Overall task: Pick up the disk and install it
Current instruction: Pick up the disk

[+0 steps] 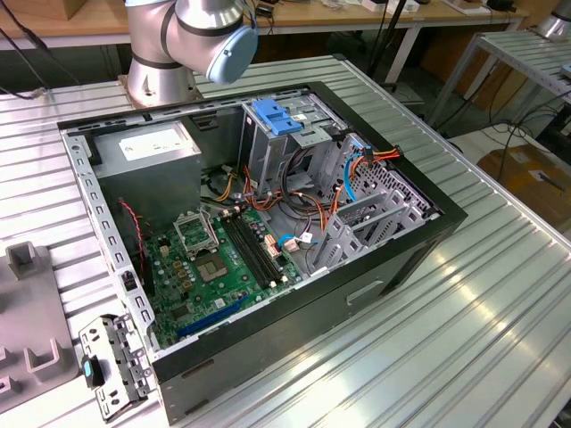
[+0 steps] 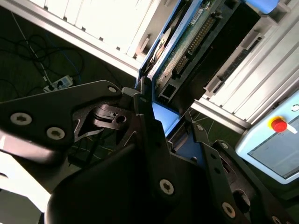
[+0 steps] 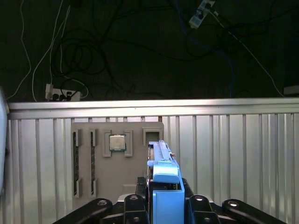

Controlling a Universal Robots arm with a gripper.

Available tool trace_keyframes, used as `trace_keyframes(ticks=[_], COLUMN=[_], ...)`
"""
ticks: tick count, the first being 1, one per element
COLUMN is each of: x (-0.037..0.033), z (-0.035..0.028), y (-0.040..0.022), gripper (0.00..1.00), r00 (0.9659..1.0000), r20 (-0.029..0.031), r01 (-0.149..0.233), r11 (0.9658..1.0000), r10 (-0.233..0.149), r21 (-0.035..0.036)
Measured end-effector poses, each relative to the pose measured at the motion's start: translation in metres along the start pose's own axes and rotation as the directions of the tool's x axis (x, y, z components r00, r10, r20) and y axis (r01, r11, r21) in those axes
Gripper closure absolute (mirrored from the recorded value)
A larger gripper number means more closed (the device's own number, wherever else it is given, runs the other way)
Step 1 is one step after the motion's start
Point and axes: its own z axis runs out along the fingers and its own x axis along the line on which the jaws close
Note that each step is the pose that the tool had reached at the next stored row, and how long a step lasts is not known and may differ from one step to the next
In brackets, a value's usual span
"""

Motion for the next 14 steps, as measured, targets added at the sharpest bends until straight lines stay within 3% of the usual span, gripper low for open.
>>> trace_keyframes(ticks=[14], x=[-0.0006], z=[-0.0188], y=[0.0001], gripper=[0.63], r00=[1.0000], r20=[0.0000], r01=[0.000], r11=[1.0000], r10=[0.000], r21=[0.0000])
